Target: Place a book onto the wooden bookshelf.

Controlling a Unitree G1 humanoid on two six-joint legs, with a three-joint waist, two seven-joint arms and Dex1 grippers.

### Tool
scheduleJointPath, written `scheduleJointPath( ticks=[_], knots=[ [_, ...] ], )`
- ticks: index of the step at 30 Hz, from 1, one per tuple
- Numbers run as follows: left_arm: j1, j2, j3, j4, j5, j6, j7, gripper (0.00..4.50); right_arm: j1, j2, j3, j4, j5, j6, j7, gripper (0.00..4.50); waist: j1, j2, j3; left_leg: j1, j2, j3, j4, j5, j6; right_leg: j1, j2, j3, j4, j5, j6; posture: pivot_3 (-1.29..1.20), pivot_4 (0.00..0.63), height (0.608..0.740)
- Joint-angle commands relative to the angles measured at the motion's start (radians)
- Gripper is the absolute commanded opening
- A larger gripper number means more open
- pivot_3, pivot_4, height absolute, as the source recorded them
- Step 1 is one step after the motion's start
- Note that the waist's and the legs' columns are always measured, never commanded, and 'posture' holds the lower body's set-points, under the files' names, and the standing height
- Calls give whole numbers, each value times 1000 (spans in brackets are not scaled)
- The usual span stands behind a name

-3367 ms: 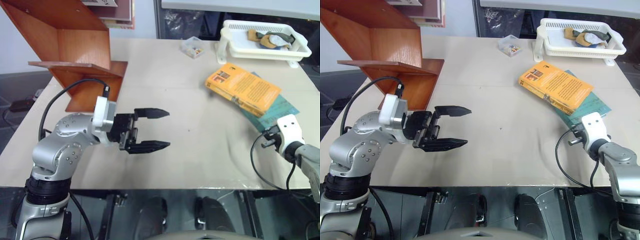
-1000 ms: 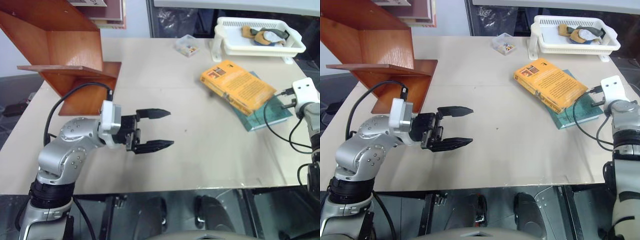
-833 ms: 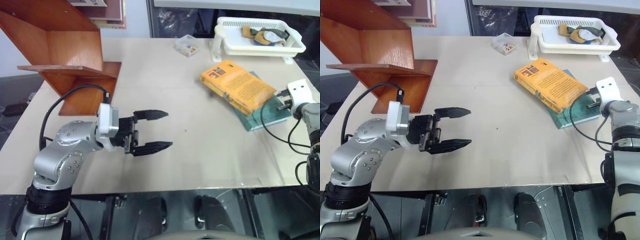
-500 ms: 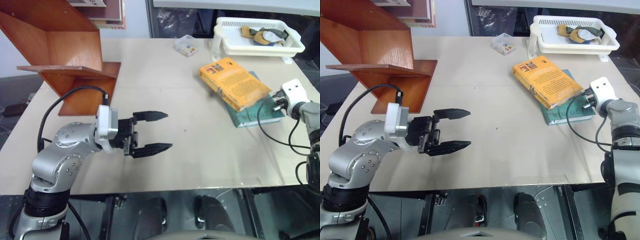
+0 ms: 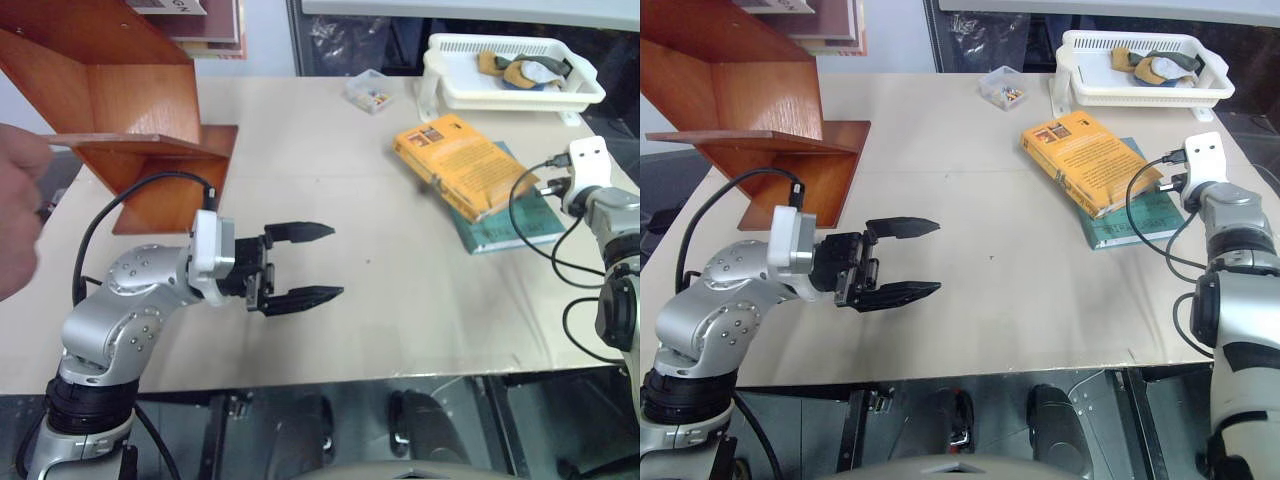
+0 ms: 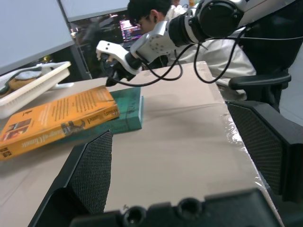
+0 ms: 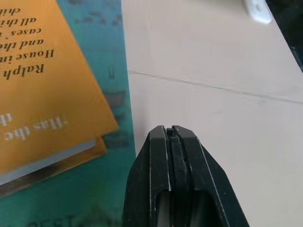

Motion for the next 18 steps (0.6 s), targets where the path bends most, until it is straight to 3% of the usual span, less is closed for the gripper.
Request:
scheduleJointPath(
  ticks=[1,18],
  knots=[
    [14,17,35,-51,-19,-10,14,4500,-2,-8,0,-1,-13,-38,19,85,-1,0,0,0,0,0,0,0,0,0,0,0,0,0,0,0,150,740],
    [64,46,71,-91,-55,2,51,4500,50,37,-8,-11,-1,-85,285,85,-7,0,0,4,1,0,0,0,0,3,1,1,0,0,0,0,150,740]
  ],
)
